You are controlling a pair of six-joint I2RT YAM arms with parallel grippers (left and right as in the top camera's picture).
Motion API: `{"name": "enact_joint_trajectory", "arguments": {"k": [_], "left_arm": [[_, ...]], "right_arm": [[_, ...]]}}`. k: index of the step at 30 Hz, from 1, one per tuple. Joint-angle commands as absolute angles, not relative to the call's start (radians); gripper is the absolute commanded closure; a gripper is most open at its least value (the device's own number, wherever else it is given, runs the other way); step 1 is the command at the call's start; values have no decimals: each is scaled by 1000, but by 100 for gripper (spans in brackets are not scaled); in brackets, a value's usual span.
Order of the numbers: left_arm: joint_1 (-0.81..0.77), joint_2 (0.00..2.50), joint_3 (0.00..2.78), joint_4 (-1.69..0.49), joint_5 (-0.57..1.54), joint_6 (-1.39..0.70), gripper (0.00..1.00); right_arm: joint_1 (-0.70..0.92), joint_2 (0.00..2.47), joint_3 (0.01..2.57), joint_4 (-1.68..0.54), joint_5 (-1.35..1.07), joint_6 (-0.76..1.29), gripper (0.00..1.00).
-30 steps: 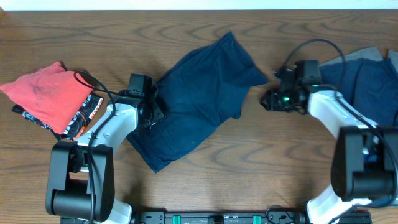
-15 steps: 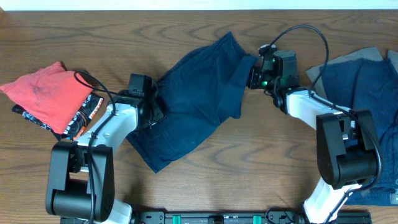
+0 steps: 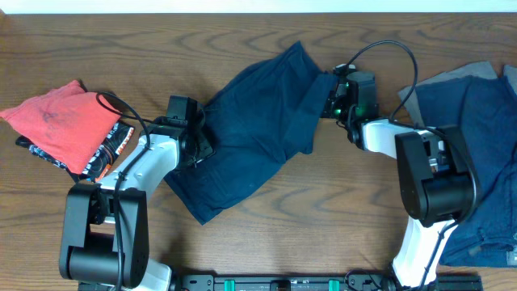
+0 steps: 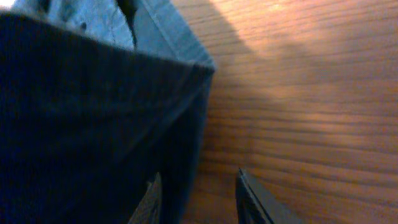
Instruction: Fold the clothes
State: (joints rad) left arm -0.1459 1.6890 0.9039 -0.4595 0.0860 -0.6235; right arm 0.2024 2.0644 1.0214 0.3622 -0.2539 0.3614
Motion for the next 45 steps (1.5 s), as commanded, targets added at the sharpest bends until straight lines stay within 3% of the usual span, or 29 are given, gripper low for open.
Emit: {"name": "enact_joint_trajectory", "arguments": {"k": [1,5,9,23,37,41,45], "left_arm": [[-139,1711,892,-477,67,-614,37],[-139,1711,892,-478,67,-614,38],[-139,1711,892,-478,67,-614,37],[-139,1713,869,-477,66,-614,37],[-139,1713,868,-469,67,-614,37],[-139,1713,868,-469,67,-614,38],[-139,1713,868,-470,67,-614,37]], "right_arm": [[231,2081,1027,387,-252,389,64],[245,2081,1027,400,-251,389,66],[242,2081,1028,402,-233,418,99],[33,1971,1028,24,-52,490,99],[-116,1851,1028,-488,18,395,99],[-117,1827,1028,-454,-184,273,99],[-117,1782,1028,-387,-484,183,92]]}}
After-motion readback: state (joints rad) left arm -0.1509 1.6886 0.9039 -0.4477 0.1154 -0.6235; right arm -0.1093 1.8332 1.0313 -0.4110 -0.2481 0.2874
